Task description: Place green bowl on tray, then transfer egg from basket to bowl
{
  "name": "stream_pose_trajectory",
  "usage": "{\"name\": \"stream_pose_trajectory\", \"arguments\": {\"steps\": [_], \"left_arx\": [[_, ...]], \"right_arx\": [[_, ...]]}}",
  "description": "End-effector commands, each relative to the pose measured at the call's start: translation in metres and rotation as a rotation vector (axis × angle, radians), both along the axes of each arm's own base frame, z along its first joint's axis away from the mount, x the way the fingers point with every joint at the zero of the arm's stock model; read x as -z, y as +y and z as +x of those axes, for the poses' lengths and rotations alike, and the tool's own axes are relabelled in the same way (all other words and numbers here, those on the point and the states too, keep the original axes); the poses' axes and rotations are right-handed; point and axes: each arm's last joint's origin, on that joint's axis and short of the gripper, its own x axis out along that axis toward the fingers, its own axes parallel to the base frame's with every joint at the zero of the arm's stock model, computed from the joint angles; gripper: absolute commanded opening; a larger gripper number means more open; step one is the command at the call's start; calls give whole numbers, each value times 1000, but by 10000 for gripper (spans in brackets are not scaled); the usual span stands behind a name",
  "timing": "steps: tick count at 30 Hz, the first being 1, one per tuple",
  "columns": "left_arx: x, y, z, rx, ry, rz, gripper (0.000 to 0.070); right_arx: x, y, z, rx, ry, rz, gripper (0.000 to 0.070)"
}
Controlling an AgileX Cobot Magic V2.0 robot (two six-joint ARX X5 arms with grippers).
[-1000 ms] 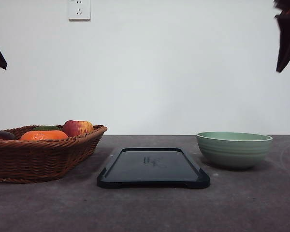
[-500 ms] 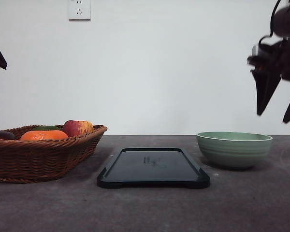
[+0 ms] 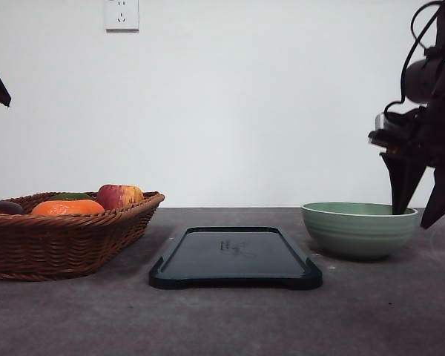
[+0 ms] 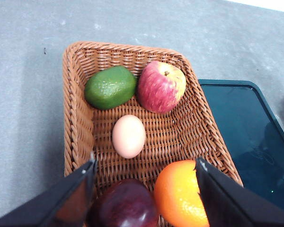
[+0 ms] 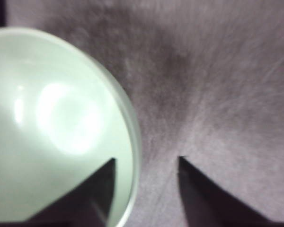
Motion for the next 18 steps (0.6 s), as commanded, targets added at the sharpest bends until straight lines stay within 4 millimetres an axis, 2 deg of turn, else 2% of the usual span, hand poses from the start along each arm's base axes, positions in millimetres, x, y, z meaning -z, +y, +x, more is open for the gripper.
{"name": "stream_pose_trajectory", "arguments": {"steps": [1, 3, 4, 8, 12, 15, 18], "left_arx": [[-6, 0, 2, 5, -25, -4, 425], [-6, 0, 2, 5, -26, -4, 425], [-6, 0, 2, 5, -26, -4, 425], [-6, 0, 2, 5, -25, -4, 425], [-6, 0, 2, 5, -26, -4, 425], [-6, 0, 2, 5, -26, -4, 425], [-6, 0, 2, 5, -26, -4, 425]], "right_arx": [[0, 2, 5, -16, -11, -3, 65], [0, 4, 5, -20, -8, -3, 7], [-1, 4, 5, -20, -1, -4, 1], [-11, 3, 4, -21, 35, -6, 0], [-32, 8, 4, -39, 60, -5, 0], [-50, 19, 3, -82, 68, 11, 0], [-67, 39, 4, -137, 37, 23, 0]]}}
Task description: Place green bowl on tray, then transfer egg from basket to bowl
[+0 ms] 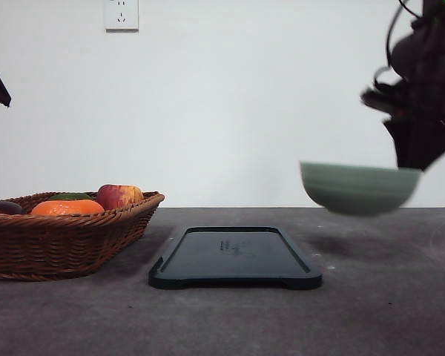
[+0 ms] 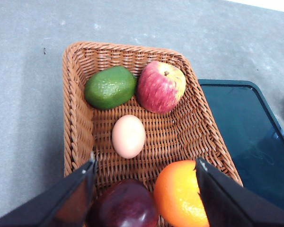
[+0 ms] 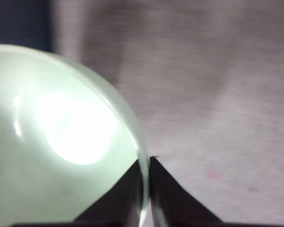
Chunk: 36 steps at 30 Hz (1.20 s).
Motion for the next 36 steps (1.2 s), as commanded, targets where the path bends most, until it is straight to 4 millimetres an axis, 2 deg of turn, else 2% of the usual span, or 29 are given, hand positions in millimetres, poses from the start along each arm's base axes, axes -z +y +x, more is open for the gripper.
{"name": "stream_pose_trajectory", "arguments": {"steps": [1, 4, 8, 11, 15, 21, 25, 36], "left_arx": [[-6, 0, 2, 5, -26, -3, 425], [-6, 0, 2, 5, -25, -3, 425], [-6, 0, 2, 5, -25, -3, 425], [-6, 0, 2, 5, -25, -3, 425], [-6, 0, 2, 5, -23, -3, 425], [-6, 0, 2, 5, -17, -3, 425], [-5, 0, 1, 5, -9, -3, 425], [-4, 0, 0, 5, 5, -4, 425]], "right_arx": [[-7, 16, 5, -55, -38, 11, 0], [-18, 45, 6, -114, -117, 28, 0], [-23, 83, 7, -176, -221, 55, 0], [-17, 107, 7, -199, -257, 39, 0], [-1, 128, 10, -232, -262, 12, 0], [30, 137, 20, -230, -209, -22, 0], [44, 139, 25, -227, -186, -33, 0], [55, 140, 28, -230, -158, -43, 5]]}}
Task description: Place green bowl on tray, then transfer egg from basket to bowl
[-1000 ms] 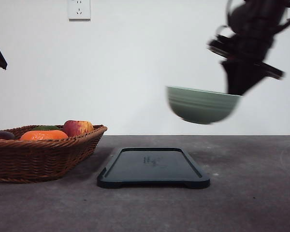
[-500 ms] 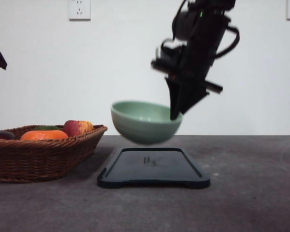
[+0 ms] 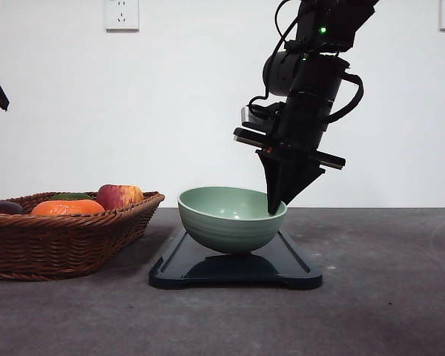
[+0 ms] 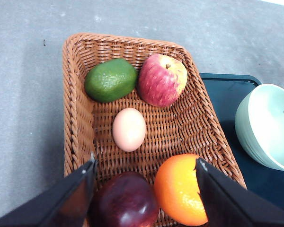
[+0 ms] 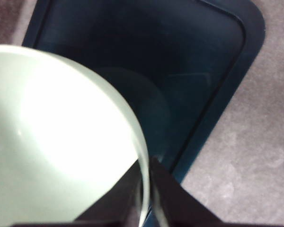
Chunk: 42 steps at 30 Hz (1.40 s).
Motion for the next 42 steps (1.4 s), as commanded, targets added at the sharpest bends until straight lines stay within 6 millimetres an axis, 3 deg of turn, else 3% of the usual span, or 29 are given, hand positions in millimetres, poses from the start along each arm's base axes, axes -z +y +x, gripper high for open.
{"name": "stream_pose_trajectory", "arguments": {"steps": [1, 10, 12, 16, 27, 33, 42], "left_arx": [[-6, 0, 2, 5, -20, -3, 425], [-6, 0, 2, 5, -20, -3, 425], [-6, 0, 2, 5, -20, -3, 425], [-6, 0, 2, 5, -20, -3, 425], [-6, 0, 2, 5, -19, -3, 425], [-4, 0, 0, 5, 6, -3, 425], [0, 0, -2, 5, 54, -3, 425]], "right_arx": [[6, 6, 4, 2, 7, 1, 7], [9, 9, 4, 8, 13, 3, 40], [9, 10, 4, 7, 13, 3, 91], [5, 11, 5, 8, -4, 13, 277], [-45, 4, -8, 18, -153, 21, 284], [-51, -4, -32, 12, -316, 88, 283], [-40, -36, -96, 11, -464, 150, 283]]}}
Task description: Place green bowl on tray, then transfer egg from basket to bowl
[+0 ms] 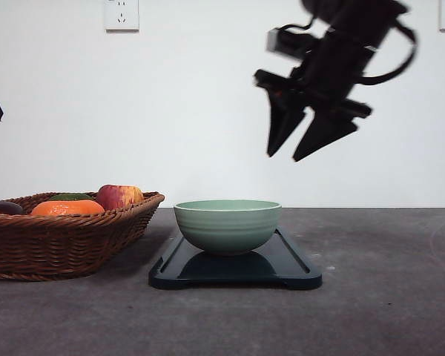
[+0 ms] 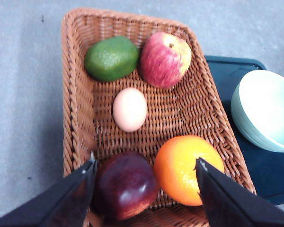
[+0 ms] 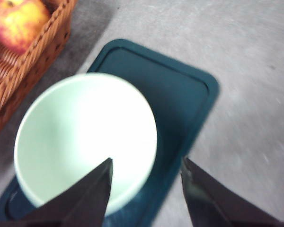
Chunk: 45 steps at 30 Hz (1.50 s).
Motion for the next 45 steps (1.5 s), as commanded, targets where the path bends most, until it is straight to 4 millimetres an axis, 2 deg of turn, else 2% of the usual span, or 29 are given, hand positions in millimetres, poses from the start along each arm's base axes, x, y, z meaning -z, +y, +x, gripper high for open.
{"name": "stream_pose_trajectory", "arguments": {"steps": [1, 7, 13, 19, 26, 31, 35, 45], "left_arx": [[-6, 0, 2, 5, -16, -3, 425], [-6, 0, 2, 4, -16, -3, 425], [-6, 0, 2, 4, -16, -3, 425], [-5, 0, 2, 4, -14, -4, 425], [-12, 0, 6, -11, 62, -23, 417], [-24, -3, 26, 9, 93, -6, 430], [-26, -10, 48, 40, 127, 43, 431], [-6, -47, 101, 110, 225, 247, 431]], "right_arx": [[2, -4, -11, -14, -32, -1, 283], [9, -26, -52, -23, -122, -3, 281], [25, -52, -82, 19, -123, -25, 279], [35, -72, -101, 67, -107, -29, 279], [29, -74, -107, 71, -141, -18, 279], [29, -74, -107, 70, -140, -19, 279], [29, -74, -107, 69, -142, -20, 279], [29, -74, -107, 69, -143, -20, 279]]}}
